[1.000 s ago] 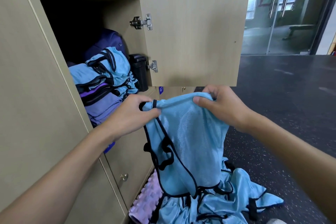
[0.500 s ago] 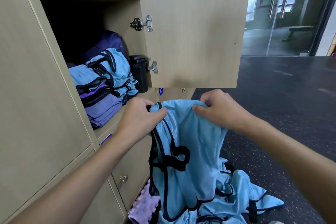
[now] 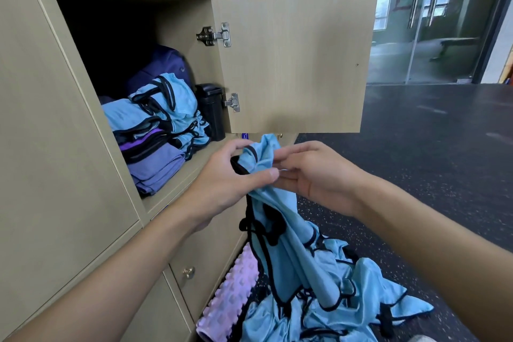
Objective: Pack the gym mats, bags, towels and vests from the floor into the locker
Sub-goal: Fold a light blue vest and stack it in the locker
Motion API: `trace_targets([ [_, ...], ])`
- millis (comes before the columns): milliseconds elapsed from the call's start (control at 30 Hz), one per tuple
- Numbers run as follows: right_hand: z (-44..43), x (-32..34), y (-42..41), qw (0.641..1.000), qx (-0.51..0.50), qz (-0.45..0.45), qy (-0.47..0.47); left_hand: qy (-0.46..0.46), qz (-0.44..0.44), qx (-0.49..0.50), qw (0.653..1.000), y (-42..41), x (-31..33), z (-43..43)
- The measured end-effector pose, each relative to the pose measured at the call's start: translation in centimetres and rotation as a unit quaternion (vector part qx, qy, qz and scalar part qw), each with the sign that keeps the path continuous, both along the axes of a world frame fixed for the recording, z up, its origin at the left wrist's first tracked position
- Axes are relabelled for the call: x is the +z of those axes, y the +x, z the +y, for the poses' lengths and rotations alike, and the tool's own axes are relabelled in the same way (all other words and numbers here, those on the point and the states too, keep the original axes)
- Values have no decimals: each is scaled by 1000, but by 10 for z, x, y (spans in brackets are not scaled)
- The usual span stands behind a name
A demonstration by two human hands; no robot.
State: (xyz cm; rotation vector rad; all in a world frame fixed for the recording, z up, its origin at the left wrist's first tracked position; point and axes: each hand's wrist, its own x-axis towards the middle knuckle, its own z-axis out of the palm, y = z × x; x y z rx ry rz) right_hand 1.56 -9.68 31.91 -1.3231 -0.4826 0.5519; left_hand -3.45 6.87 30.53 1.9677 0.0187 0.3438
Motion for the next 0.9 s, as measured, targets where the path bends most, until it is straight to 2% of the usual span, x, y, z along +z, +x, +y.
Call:
trace_targets([
  [67,-2,1,1,1000,12,9,20,-35,-14,38,999,1,-1,2],
  [100,-2,0,2,1000,-3,-17,10,-72,-14,47,996,2,0,4],
  [167,-1,-4,5,986,-87,-135,-49,-145,-6,51,988,2,6,7],
  [233,-1,-10,11,967,-145,-194,-81,-188,5,27,982,1,14,10],
  [333,-4,-16,12,982,-73,-163,-62,-221,20,-35,975,-5,25,14],
  [400,-4,-18,8,988,-30,-144,-39,-234,27,-42,971,-8,29,13],
  [533,5,-16,-1,986,-68,-150,-7,-267,11,8,964,-8,26,5],
  [600,7,-15,0,981,-126,-150,7,-247,15,24,969,-8,16,3],
  [733,5,-14,8,970,-192,-147,29,-151,45,-39,987,-12,0,-6],
  [900,-1,-12,10,961,-226,-158,7,-75,-43,-103,991,-17,-1,-11],
])
